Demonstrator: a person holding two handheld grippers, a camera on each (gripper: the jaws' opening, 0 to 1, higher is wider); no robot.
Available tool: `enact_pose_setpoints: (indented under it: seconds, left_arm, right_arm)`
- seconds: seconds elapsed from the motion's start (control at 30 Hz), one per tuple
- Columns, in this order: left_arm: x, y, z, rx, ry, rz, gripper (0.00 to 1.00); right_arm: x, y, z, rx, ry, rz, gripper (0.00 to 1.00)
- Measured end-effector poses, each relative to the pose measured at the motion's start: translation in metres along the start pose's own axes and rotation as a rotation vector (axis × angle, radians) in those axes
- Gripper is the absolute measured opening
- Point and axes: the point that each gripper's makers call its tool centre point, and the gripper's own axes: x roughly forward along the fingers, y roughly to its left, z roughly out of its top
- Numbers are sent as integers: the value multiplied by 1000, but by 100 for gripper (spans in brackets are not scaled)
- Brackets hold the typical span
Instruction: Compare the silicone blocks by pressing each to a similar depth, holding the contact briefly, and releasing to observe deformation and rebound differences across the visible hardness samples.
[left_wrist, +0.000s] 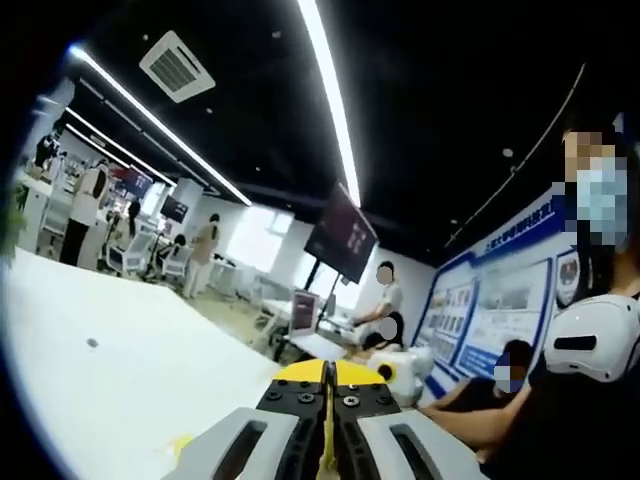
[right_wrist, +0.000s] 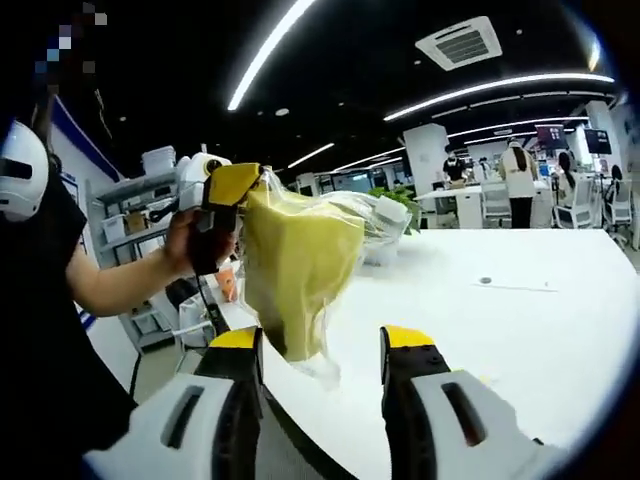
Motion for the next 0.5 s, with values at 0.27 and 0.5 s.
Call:
enact_pose_setpoints:
  seconds: [0.27, 0.5]
  left_arm:
    - [-7, 16, -22, -23, 26, 79, 0]
    - [-13, 29, -35, -66, 22, 135, 0]
  right_arm:
    - [-21, -22, -38, 2, 32, -161, 55]
    - [-44, -42, -76, 12, 78, -300, 73]
